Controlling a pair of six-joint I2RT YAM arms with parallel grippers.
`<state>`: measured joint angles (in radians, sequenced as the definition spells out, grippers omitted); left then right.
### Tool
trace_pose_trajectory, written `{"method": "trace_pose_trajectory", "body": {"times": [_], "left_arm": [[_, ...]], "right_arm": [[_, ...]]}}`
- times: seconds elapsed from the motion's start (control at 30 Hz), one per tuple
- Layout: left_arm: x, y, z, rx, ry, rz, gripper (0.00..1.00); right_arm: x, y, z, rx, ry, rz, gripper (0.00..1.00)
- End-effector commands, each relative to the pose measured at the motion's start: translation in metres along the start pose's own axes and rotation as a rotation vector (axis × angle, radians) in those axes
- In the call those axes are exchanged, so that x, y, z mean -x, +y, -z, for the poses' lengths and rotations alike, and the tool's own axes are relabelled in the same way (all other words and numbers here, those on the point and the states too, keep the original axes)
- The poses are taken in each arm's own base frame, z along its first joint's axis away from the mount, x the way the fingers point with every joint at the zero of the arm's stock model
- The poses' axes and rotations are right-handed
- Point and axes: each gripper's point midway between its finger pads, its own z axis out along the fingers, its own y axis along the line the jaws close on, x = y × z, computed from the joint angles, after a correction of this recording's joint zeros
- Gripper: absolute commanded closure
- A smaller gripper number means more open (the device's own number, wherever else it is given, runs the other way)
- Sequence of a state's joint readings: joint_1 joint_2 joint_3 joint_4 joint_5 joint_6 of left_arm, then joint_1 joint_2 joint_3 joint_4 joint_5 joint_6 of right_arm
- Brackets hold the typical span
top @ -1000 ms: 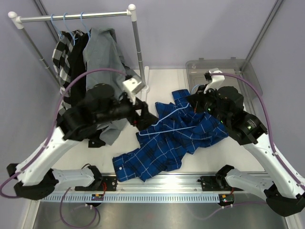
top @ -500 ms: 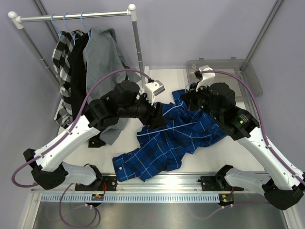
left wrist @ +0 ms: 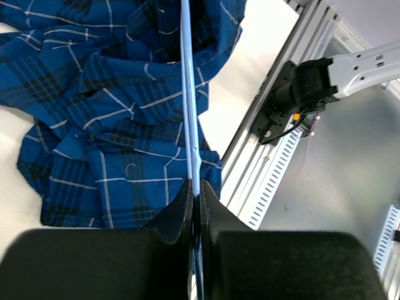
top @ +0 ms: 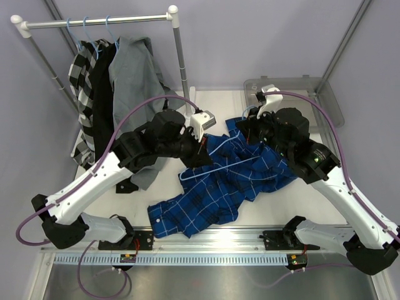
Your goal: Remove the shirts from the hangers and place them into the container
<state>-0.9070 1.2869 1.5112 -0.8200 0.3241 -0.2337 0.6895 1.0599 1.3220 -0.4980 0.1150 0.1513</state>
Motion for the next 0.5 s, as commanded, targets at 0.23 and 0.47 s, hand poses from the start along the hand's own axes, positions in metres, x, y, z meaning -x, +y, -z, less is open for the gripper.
{"method": "trace_pose_trajectory", "body": {"times": [0.23,0.47], "left_arm": [[0.008,0.002,0.031,0.048,-0.105,-0.091,1.0],[-0.029,0.013,0.06,0.112,-0.083,-0.116,1.0]], "right_arm": [[0.01,0.01,0.018,0.046,-0.055,-0.034,0.46],[-0.013,-0.009,0.055,-0.023,-0.03,-0.091,0.04]]}}
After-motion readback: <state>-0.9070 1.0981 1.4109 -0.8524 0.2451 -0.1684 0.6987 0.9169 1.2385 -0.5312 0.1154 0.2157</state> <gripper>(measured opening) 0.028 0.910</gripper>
